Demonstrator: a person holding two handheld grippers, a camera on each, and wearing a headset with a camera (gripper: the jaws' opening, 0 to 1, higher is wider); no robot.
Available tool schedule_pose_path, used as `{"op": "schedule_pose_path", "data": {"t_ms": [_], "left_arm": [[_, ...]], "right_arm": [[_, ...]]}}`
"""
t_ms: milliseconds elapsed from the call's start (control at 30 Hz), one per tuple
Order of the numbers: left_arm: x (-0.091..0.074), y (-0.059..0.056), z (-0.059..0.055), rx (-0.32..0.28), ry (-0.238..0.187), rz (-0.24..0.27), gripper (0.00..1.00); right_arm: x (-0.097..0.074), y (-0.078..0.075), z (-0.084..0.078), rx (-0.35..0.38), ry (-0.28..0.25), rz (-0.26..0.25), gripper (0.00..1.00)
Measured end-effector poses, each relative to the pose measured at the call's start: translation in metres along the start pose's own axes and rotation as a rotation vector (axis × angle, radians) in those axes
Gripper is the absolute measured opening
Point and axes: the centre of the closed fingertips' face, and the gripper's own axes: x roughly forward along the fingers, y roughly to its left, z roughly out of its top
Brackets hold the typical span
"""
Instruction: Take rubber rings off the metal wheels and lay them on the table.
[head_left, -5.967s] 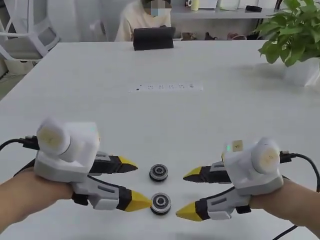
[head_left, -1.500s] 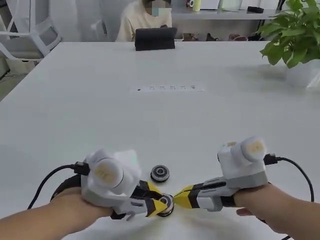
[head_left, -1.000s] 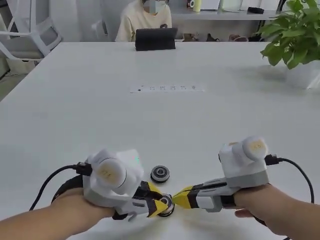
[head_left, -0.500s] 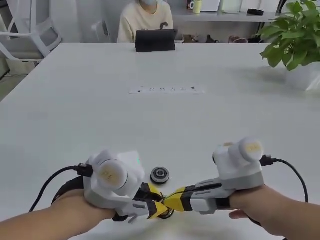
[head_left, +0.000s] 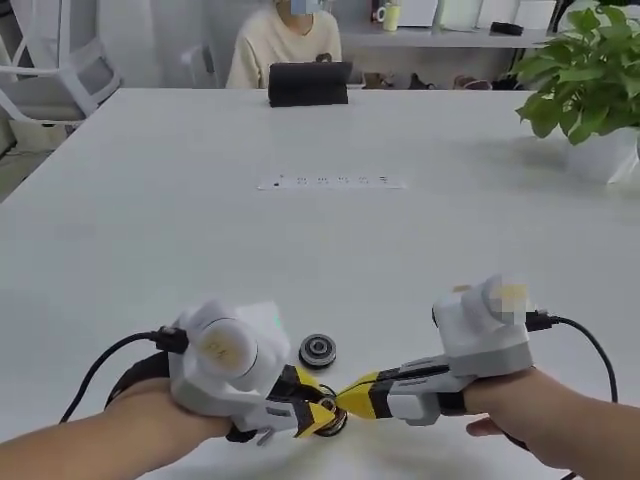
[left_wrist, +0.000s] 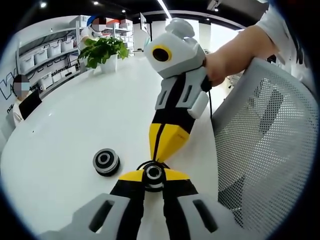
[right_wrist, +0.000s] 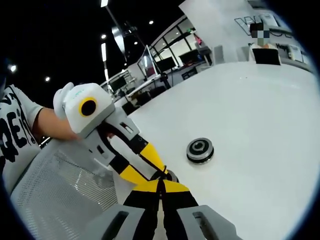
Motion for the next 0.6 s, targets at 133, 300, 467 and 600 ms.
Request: {"op": "schedule_pose_path", "data": {"t_ms": [133, 300, 467, 600], "left_arm": [[-0.001, -0.001, 0.0, 0.026, 0.014, 0.001, 0.09], [-0.005, -0.006, 0.004, 0.021, 0.008, -0.02, 0.14], [-0.012, -0.008, 0.004, 0.026, 0.003, -0.034, 0.18], [-0.021, -0.01, 0.009, 0.012, -0.02, -0.041, 0.25]], "right_arm": [[-0.002, 0.0, 0.001, 0.017, -0.006, 0.001, 0.0], [-0.003, 0.002, 0.001, 0.019, -0.005, 0.007, 0.0], [-0.003, 0.005, 0.004, 0.01, -0.012, 0.009, 0.0], [-0.005, 0.01, 0.009, 0.002, -0.022, 0.019, 0.0]]}}
